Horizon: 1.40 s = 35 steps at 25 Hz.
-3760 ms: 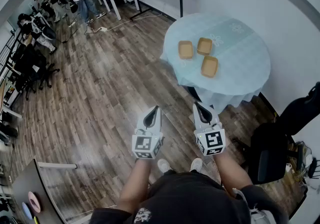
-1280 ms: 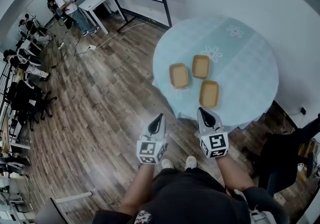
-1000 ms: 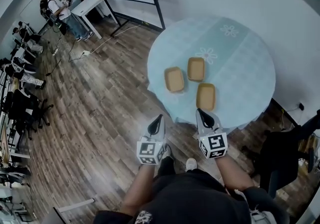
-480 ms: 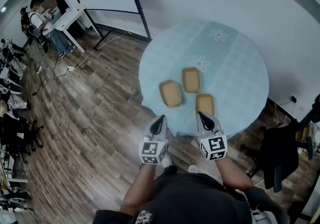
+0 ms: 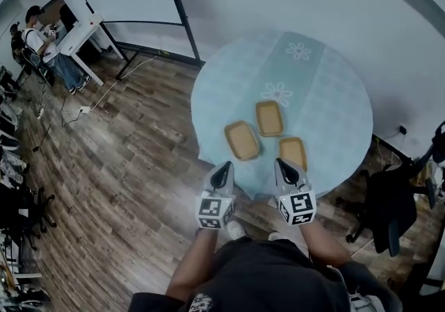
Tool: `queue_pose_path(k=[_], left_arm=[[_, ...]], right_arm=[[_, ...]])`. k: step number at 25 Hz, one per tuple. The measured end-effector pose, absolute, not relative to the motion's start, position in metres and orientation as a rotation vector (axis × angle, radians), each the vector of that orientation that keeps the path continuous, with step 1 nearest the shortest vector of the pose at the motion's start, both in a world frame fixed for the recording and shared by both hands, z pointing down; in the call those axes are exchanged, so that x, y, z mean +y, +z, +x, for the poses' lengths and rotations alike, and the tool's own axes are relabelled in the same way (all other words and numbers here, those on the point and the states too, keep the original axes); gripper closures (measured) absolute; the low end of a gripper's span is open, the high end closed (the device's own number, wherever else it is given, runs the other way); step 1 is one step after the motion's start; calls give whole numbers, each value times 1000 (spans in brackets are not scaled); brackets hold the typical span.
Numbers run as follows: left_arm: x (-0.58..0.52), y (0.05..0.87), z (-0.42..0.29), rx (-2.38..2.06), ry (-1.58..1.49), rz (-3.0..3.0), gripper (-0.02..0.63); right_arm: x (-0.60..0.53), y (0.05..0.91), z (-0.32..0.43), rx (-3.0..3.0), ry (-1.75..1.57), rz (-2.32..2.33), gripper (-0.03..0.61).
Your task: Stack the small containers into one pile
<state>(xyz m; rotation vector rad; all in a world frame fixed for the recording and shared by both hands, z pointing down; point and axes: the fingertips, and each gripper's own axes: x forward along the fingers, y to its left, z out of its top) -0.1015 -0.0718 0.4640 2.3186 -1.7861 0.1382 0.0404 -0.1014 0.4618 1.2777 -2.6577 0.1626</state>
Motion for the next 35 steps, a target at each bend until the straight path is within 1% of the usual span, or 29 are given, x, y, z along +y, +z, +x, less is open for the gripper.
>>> queue_pose_path(k=[8, 19, 28, 29, 30, 32, 34, 35], left_arm=[[-85, 486, -98, -1696, 177, 2360, 620], [-101, 517, -62, -1625, 216, 2348, 620], [-100, 568, -23, -1548, 258, 2328, 620], [-99, 574, -18, -1535, 265, 2325, 620], [-97, 578, -14, -1522, 269, 2325, 620], [-96, 587, -11, -1506, 272, 2334, 620], [-96, 597, -12, -1499, 277, 2334, 620], [-96, 601, -12, -1496, 281, 2330, 620]], right_arm=[[-110, 472, 33, -2595, 109, 1333, 577], [-126, 507, 81, -2518, 220, 1448, 577], [-112, 567, 121, -2422, 268, 1458, 573], [-109, 575, 123, -2414, 276, 1449, 540], [-106, 581, 124, -2409, 288, 1445, 489], [-102, 593, 124, -2401, 315, 1447, 445], [-101, 606, 125, -2385, 326, 1456, 384], [-101, 612, 127, -2374, 330, 1462, 341]])
